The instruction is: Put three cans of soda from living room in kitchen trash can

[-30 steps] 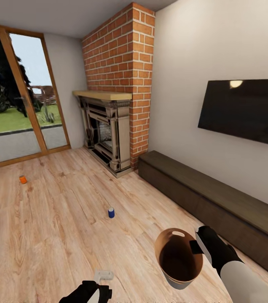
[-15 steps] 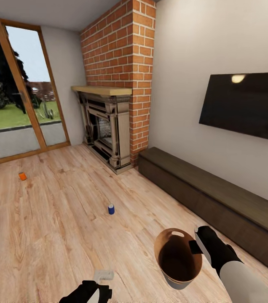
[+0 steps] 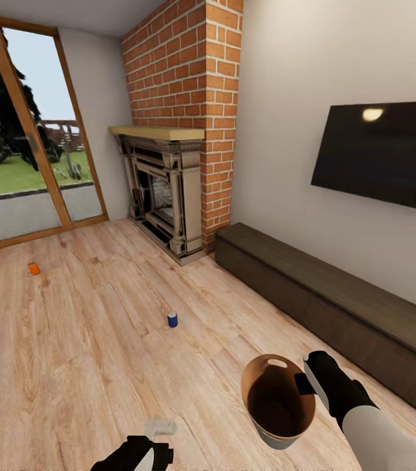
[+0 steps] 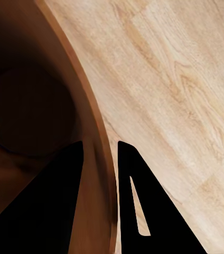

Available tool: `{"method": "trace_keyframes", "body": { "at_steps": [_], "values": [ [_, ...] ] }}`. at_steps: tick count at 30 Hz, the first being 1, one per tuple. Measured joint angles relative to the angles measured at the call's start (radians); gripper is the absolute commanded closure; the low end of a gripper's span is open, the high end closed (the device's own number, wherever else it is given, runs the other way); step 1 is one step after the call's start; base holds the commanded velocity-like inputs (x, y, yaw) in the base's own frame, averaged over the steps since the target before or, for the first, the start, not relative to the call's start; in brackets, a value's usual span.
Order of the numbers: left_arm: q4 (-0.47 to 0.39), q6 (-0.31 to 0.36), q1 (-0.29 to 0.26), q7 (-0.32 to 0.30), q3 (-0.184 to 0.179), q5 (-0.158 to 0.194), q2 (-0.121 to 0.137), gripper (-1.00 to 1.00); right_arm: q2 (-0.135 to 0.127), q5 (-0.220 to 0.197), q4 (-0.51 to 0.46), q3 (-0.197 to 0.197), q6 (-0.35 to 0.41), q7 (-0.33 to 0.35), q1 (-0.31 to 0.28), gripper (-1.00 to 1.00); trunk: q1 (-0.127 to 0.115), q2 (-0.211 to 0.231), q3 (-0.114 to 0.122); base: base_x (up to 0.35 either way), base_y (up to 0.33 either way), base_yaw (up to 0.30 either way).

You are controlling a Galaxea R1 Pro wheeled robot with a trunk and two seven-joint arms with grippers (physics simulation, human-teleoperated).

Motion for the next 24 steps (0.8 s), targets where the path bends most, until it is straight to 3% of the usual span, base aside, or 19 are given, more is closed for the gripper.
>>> {"method": "trace_keyframes", "body": {
  "at_steps": [5, 9, 12, 17, 24],
  "values": [
    [-0.001, 0.0, -0.001, 0.0, 0.0, 0.0, 0.0, -1.0, -0.002, 0.001, -0.018, 0.0, 0.027, 0.001, 0.0, 1.0, 0.004, -0.007, -0.011, 0.0, 0.0, 0.0],
    [-0.002, 0.0, -0.001, 0.0, 0.0, 0.0, 0.0, -1.0, -0.001, -0.001, -0.139, -0.002, 0.172, 0.002, 0.003, 1.0, 0.004, -0.007, -0.013, 0.0, 0.0, 0.0],
    [-0.002, 0.0, -0.002, 0.0, 0.0, 0.0, 0.0, -1.0, 0.002, -0.007, -0.252, -0.003, 0.206, 0.004, 0.007, 1.0, 0.004, -0.007, -0.014, 0.0, 0.0, 0.0],
    [-0.001, 0.0, -0.002, 0.0, -0.001, 0.0, 0.0, -1.0, 0.006, -0.009, -0.395, -0.004, 0.206, 0.006, 0.01, 1.0, 0.004, -0.007, -0.014, 0.0, 0.0, 0.0],
    [-0.003, 0.0, -0.002, 0.0, -0.001, 0.0, -0.002, -1.0, 0.008, -0.012, -0.439, -0.002, 0.206, 0.006, 0.012, 1.0, 0.004, -0.007, -0.014, 0.0, 0.0, 0.0]
  ]
}}
